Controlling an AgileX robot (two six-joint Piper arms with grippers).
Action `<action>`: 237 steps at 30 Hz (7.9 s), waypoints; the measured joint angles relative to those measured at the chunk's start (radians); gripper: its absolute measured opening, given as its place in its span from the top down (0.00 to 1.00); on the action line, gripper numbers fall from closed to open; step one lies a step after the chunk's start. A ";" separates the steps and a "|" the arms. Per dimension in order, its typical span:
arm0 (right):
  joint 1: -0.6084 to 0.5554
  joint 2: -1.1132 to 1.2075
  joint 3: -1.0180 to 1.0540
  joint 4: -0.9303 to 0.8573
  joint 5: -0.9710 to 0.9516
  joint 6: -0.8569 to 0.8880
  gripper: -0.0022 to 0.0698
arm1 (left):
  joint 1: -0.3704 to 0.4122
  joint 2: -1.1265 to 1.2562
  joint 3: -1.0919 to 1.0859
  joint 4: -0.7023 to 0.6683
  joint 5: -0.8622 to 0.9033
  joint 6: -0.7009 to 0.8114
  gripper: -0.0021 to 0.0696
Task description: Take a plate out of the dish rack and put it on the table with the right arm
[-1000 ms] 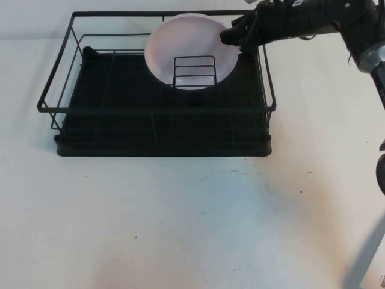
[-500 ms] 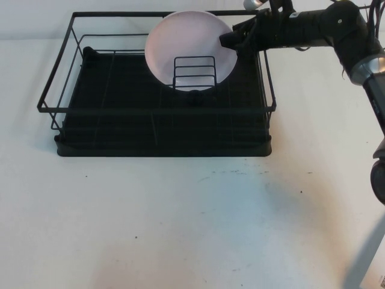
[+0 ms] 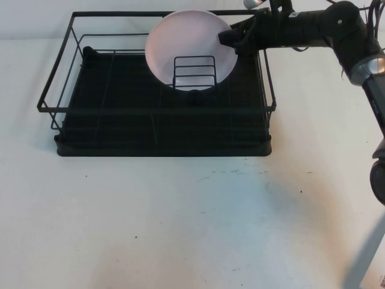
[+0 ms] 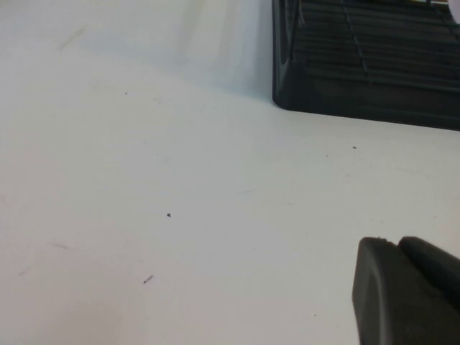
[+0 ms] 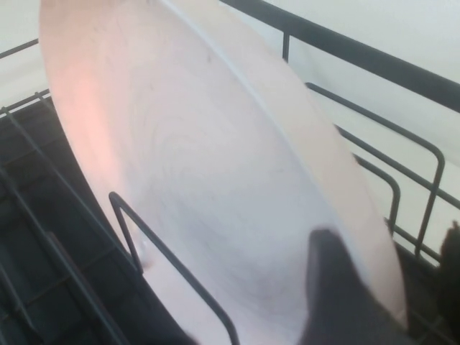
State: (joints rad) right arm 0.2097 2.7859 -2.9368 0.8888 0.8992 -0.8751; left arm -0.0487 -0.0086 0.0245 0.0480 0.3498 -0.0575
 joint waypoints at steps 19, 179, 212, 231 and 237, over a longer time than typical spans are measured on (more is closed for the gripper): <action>0.002 -0.013 0.000 -0.019 0.013 0.014 0.86 | 0.000 0.000 0.000 0.000 0.000 0.000 0.98; 0.219 -1.046 2.050 0.121 -0.390 0.604 0.53 | 0.000 0.000 0.000 0.000 0.000 0.000 0.98; 0.219 -1.759 2.050 -0.427 -0.017 0.649 0.99 | 0.000 0.000 0.000 0.000 0.000 0.000 0.98; 0.106 -1.933 2.328 -0.672 -0.397 0.649 1.00 | 0.000 0.000 0.000 0.000 0.000 0.000 0.98; -0.065 -2.203 2.688 -0.676 -0.732 0.649 1.00 | 0.000 0.000 0.000 0.000 0.000 0.000 0.98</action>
State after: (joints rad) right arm 0.1446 0.5828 -0.2490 0.2127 0.1676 -0.2256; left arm -0.0487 -0.0086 0.0245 0.0480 0.3498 -0.0575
